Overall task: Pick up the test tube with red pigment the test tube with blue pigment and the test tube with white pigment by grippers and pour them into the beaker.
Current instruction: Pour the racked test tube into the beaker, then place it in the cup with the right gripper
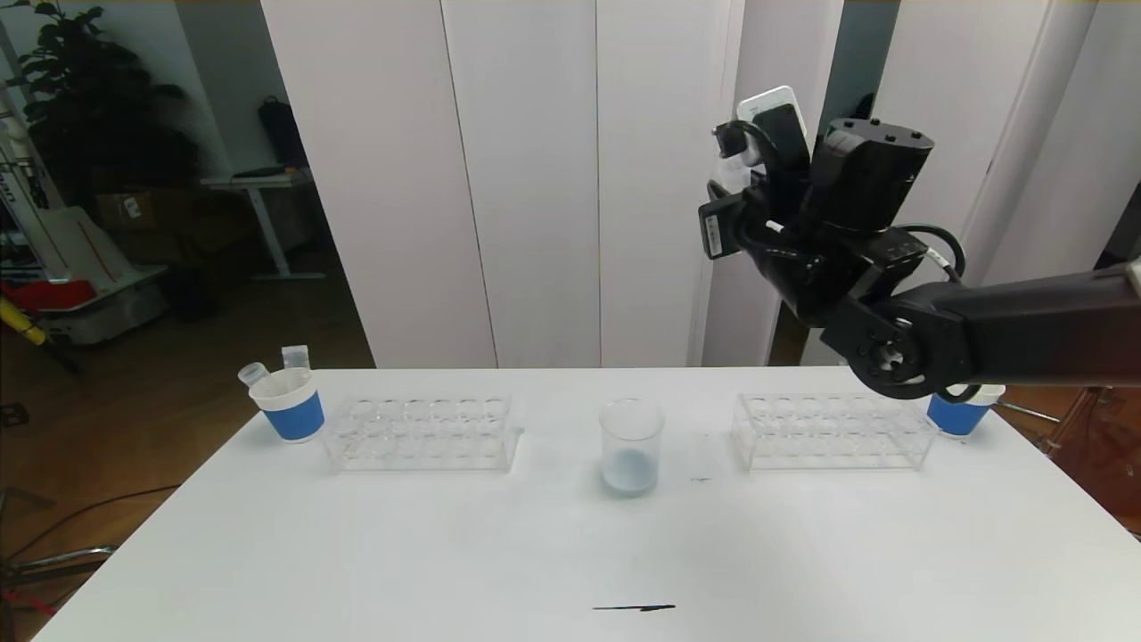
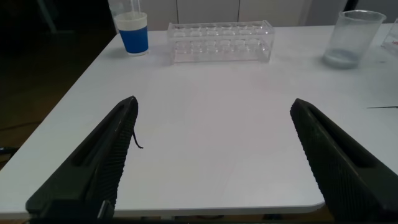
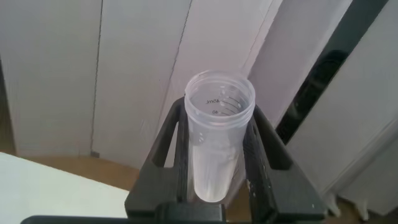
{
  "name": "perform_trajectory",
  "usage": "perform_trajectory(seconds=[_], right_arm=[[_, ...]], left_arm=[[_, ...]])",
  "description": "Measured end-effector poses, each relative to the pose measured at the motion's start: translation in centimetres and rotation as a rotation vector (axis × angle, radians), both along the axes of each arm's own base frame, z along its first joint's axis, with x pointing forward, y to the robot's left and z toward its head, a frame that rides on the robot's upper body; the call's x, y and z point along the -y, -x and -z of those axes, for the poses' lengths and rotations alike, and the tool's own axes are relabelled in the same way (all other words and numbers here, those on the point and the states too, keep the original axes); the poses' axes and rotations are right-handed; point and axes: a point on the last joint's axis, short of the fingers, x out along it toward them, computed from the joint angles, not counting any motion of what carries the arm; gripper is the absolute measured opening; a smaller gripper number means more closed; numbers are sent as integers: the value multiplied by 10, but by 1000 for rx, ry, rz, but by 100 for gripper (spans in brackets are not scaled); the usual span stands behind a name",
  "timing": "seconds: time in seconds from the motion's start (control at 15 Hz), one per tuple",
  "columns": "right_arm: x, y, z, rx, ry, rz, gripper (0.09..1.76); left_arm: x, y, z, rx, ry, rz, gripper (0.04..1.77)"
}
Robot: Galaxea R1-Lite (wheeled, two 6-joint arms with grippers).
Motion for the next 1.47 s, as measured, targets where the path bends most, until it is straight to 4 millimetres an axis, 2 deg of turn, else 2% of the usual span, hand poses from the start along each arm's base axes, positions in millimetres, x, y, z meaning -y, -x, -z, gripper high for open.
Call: perform_trajectory(seconds=[0.2, 0.33, 0.53, 0.67, 0.93, 1.07, 1.33, 1.47], right_arm=[[1, 11, 25, -187, -292, -32, 60], [9, 19, 40, -266, -415, -9, 60], [25, 29, 64, -298, -423, 106, 60], [34, 34, 65, -252, -437, 114, 60], [70, 32, 61, -182, -402, 251, 60], [98, 25, 60, -155, -406, 341, 60], [176, 12, 50, -58, -350, 538, 60], [215, 7, 43, 34, -279, 551, 60]], left_arm=[[0, 0, 0, 0, 0, 0, 175], [0, 0, 0, 0, 0, 0, 175], [0, 0, 0, 0, 0, 0, 175], [0, 0, 0, 0, 0, 0, 175], [0, 0, 0, 0, 0, 0, 175], [0, 0, 0, 0, 0, 0, 175], [0, 0, 0, 0, 0, 1, 175], [0, 0, 0, 0, 0, 0, 175]])
